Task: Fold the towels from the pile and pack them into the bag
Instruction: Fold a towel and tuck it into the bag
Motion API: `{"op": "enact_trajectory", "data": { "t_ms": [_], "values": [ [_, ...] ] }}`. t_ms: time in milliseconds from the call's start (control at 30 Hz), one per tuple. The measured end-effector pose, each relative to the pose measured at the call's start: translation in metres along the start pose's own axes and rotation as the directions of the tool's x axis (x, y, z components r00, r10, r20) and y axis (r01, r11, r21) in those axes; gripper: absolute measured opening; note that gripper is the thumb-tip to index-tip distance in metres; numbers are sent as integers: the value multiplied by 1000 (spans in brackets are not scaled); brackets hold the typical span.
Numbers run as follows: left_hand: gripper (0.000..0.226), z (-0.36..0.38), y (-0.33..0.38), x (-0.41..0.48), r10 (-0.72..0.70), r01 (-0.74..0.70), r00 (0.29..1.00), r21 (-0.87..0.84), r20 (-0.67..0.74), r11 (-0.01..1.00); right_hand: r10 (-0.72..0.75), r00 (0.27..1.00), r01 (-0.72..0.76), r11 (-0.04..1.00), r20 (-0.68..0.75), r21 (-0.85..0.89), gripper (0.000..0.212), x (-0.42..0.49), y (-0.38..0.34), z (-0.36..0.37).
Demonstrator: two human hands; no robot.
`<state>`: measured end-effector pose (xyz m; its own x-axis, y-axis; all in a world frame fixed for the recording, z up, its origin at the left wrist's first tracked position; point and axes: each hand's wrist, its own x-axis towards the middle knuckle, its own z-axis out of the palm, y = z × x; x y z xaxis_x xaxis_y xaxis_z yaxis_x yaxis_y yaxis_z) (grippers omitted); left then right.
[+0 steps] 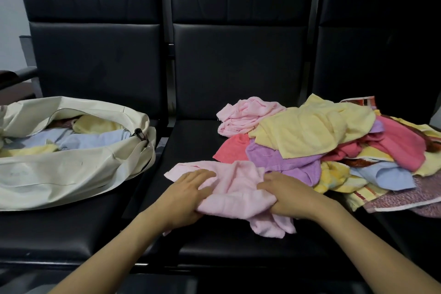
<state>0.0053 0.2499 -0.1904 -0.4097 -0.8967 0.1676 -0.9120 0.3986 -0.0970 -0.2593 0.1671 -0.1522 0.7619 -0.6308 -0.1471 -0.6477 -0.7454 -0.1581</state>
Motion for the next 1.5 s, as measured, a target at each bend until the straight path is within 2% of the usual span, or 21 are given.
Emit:
{"op": "enact_trajectory", "data": {
  "t_ms": [67, 133, 200, 233, 300, 333, 367, 400, 533, 600, 700, 833, 900, 1000, 1067, 1167, 1267, 1300, 1367, 1433, 1500],
  "values": [
    [52, 3, 6, -3, 29, -17, 996, -131, 84, 991, -74, 997, 74, 997, -27, 14, 22, -1, 6, 7],
    [46, 3, 7, -5, -20, 56, 991, -276, 132, 959, -95, 995, 96, 993, -27, 74, 31, 0, 10, 14],
    [18, 1, 7, -5, -91, 136, 988, -429, 124, 893, -63, 997, 70, 985, -51, 159, 17, -2, 5, 16],
    [12, -2, 7, -5, -126, 163, 986, -486, 109, 859, -23, 998, 36, 978, -64, 207, 14, -3, 2, 15],
    [27, -3, 8, -5, -161, 196, 981, -526, 112, 828, 34, 996, -2, 930, -79, 368, 19, -6, -2, 9],
    [45, -3, 8, -5, -177, 217, 976, -526, 126, 823, 59, 995, -20, 898, -76, 440, 23, -6, -3, 7],
    [60, -3, 9, -4, -194, 235, 972, -522, 133, 820, 85, 995, -50, 873, -51, 485, 26, -7, -4, 3],
    [64, -2, 9, -3, -205, 236, 972, -531, 119, 814, 105, 994, -87, 860, -8, 502, 30, -7, -4, 0],
    [36, -20, 12, 5, -282, 241, 958, -654, 43, 718, 186, 971, -238, 830, 152, 505, 18, 0, 0, -8],
    [39, -33, 14, 11, -356, 284, 931, -763, 76, 581, 222, 969, -238, 741, 107, 627, 11, 3, 1, -17],
    [43, -45, 15, 19, -395, 279, 907, -913, 149, 296, 235, 971, -152, 509, 33, 847, 10, 1, -6, -35],
    [32, -61, 19, 22, -425, 266, 881, -961, 208, 81, 206, 977, -106, 224, 59, 969, 20, -7, -14, -50],
    [31, -78, 23, 22, -332, 277, 909, -960, 251, 32, 191, 979, -102, 182, 67, 978, 29, -14, -20, -63],
    [45, -112, 20, 19, -144, 287, 953, -948, 268, 137, 129, 988, -110, 233, 81, 966, 23, -34, -28, -92],
    [51, -133, 18, 17, -118, 302, 953, -917, 280, 259, 80, 995, -90, 331, 67, 939, 22, -47, -32, -111],
    [36, -153, 23, 15, -287, 361, 924, -821, 251, 442, 60, 998, -25, 596, -13, 802, 34, -57, -37, -126],
    [28, -166, 27, 12, -402, 416, 893, -718, 205, 557, 149, 988, -146, 878, 31, 456, 28, -56, -39, -123],
    [24, -167, 27, 10, -393, 413, 896, -713, 207, 566, 220, 976, -210, 942, -9, 262, 23, -53, -40, -120],
    [21, -162, 29, 2, -358, 396, 907, -737, 222, 548, 297, 949, -301, 953, -109, -22, 20, -46, -40, -105],
    [23, -148, 32, -4, -339, 353, 916, -832, 215, 427, 325, 923, -343, 938, -206, -53, 27, -42, -42, -90],
    [25, -130, 39, -10, -355, 310, 907, -928, 224, 207, 310, 920, -294, 951, -240, 98, 34, -42, -42, -79]
  ]
}}
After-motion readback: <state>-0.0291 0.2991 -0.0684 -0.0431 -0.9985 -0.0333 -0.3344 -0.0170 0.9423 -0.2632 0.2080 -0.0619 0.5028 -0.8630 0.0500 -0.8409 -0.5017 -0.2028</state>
